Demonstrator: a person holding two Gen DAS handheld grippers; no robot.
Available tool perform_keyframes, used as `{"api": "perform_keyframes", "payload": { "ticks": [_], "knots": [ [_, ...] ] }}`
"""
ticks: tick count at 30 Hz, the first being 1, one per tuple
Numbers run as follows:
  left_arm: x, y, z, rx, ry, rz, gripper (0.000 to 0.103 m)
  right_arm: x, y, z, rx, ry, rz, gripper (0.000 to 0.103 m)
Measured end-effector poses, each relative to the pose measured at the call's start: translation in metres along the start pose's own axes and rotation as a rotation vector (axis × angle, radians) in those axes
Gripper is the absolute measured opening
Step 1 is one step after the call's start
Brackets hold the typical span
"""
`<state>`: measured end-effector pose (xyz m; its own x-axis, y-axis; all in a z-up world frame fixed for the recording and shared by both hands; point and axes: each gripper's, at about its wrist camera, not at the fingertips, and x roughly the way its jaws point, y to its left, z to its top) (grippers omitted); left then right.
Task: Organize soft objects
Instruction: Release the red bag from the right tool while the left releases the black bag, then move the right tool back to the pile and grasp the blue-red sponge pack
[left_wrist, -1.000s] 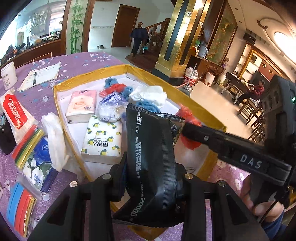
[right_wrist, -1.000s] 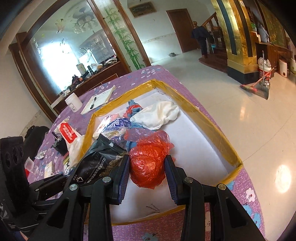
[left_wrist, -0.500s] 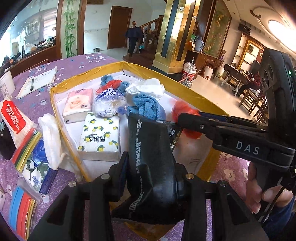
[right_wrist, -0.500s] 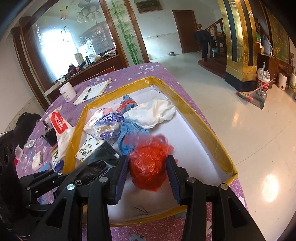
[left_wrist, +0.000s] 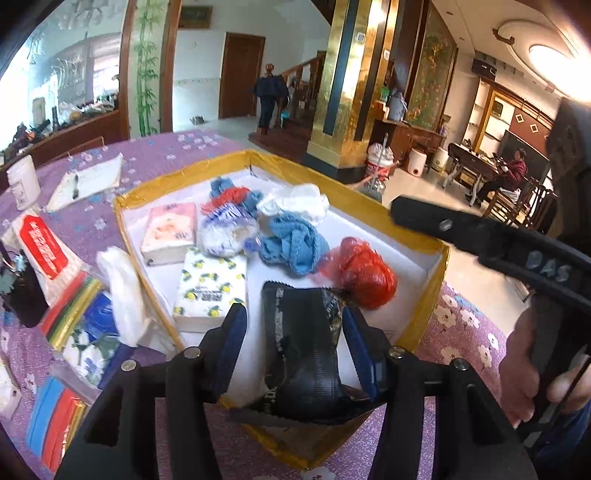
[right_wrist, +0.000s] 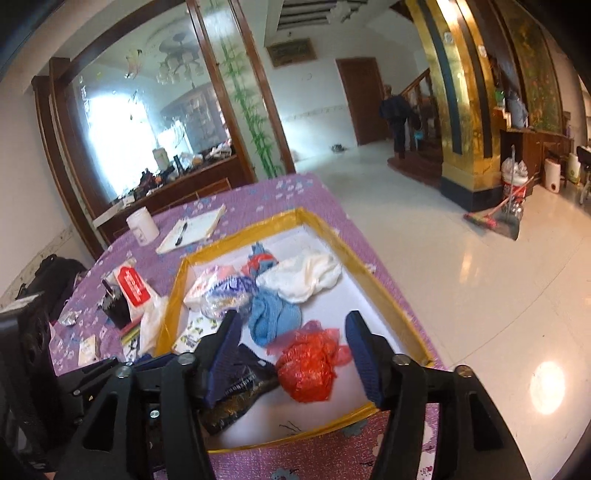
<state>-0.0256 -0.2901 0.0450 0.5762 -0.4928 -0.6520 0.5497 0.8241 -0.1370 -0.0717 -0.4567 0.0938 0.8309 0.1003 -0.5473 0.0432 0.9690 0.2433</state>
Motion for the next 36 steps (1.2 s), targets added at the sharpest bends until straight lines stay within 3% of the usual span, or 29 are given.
{"api": "perform_keyframes", "payload": {
  "ticks": [5, 8, 10, 12, 16, 18, 24, 29, 32, 36],
  "knots": [
    [-0.014, 0.006, 0.000, -0.027, -0.019, 0.013, 0.054, -0.023, 0.019, 0.003, -0.053, -0.064, -0.015, 0.071],
    [-0.029, 0.010, -0.001, -0.037, -0.030, 0.011, 0.054, -0.043, 0.030, 0.001, -0.072, -0.154, 0.060, 0.101],
    [-0.041, 0.011, -0.003, -0.032, -0.040, 0.022, 0.054, -0.056, 0.038, 0.000, -0.079, -0.202, 0.181, 0.102],
    [-0.056, 0.016, -0.007, -0.028, -0.049, 0.042, 0.058, -0.056, 0.049, 0.002, -0.079, -0.174, 0.190, 0.102],
    [-0.084, 0.040, -0.019, -0.053, -0.067, 0.068, 0.059, -0.036, 0.064, 0.001, -0.045, -0.066, 0.277, 0.101],
    [-0.097, 0.058, -0.026, -0.085, -0.073, 0.085, 0.062, -0.027, 0.072, -0.004, -0.028, -0.016, 0.334, 0.092],
    [-0.145, 0.156, -0.064, -0.308, -0.101, 0.226, 0.064, 0.010, 0.135, -0.024, -0.081, 0.191, 0.460, 0.091],
    [-0.164, 0.226, -0.097, -0.462, -0.084, 0.458, 0.067, 0.051, 0.207, -0.056, -0.172, 0.399, 0.467, 0.091],
    [-0.170, 0.249, -0.111, -0.518, -0.084, 0.491, 0.067, 0.076, 0.237, -0.076, -0.205, 0.513, 0.432, 0.091],
    [-0.179, 0.257, -0.117, -0.564, -0.137, 0.445, 0.067, 0.107, 0.252, -0.089, -0.175, 0.626, 0.375, 0.091]
  ]
}}
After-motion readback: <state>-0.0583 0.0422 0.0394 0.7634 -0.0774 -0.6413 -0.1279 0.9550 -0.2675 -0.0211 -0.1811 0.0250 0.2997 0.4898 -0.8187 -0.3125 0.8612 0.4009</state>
